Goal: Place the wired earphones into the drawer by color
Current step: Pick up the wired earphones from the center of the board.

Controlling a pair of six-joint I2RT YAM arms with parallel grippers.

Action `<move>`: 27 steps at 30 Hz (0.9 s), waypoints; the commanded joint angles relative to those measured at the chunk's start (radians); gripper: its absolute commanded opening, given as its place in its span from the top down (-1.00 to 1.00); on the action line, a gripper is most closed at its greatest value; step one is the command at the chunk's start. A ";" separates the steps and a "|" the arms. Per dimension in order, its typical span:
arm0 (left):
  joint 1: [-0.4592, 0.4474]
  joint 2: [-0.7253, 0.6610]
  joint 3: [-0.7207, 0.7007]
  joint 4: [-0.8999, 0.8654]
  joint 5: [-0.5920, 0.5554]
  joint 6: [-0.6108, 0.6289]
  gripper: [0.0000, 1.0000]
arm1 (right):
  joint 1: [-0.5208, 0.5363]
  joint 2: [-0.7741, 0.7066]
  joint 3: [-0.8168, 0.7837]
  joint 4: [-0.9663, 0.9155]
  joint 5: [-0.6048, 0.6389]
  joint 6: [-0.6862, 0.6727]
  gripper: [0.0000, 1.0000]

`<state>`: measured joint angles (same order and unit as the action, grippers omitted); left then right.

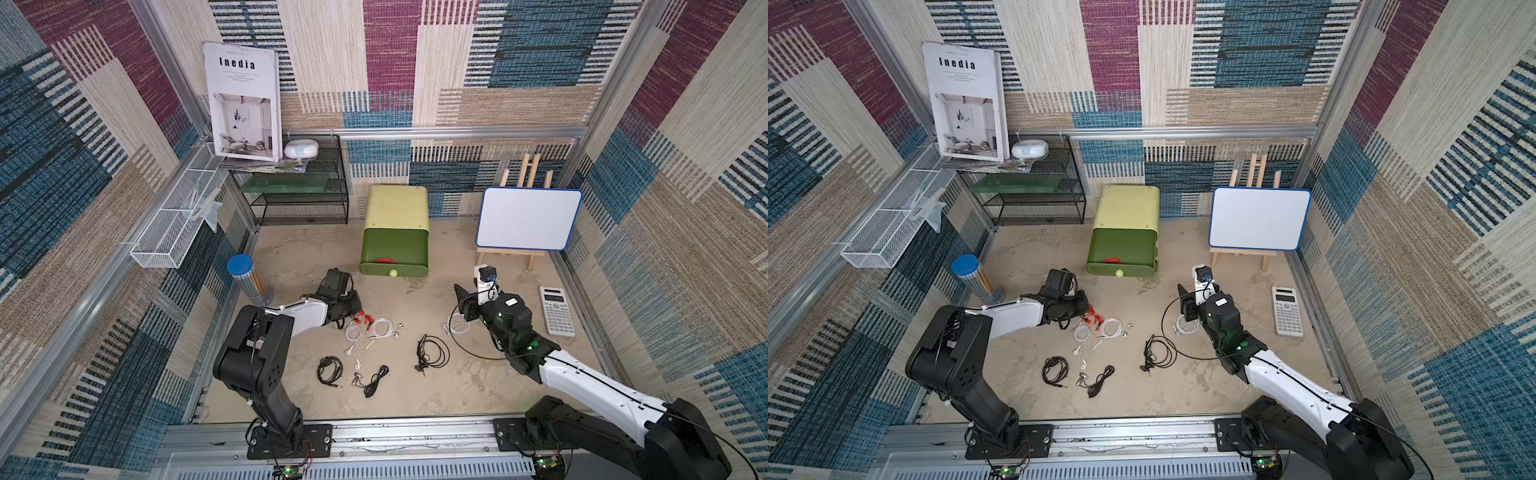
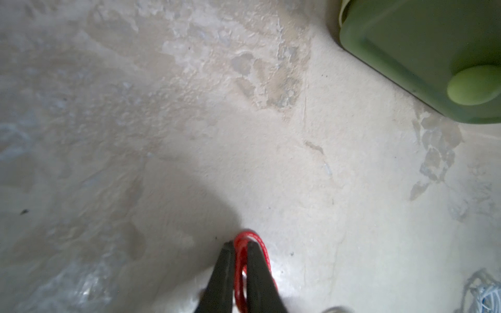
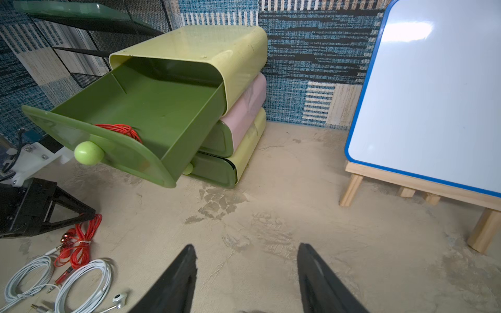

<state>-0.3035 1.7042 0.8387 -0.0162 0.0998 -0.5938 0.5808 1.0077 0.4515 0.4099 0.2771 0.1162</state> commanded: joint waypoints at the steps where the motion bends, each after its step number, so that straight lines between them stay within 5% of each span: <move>1: -0.003 0.003 0.003 -0.054 -0.017 0.012 0.80 | 0.001 -0.001 0.000 0.024 0.012 -0.004 -0.26; 8: -0.005 -0.028 0.002 -0.050 -0.017 0.008 1.00 | 0.000 -0.003 0.000 0.023 0.013 -0.005 -0.26; 27: -0.006 -0.358 -0.065 -0.110 -0.072 0.028 1.00 | 0.001 -0.023 -0.004 0.020 0.011 -0.002 -0.26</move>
<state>-0.3096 1.3766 0.7757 -0.0959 0.0502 -0.5789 0.5808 0.9913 0.4503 0.4095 0.2802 0.1162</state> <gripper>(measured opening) 0.086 0.629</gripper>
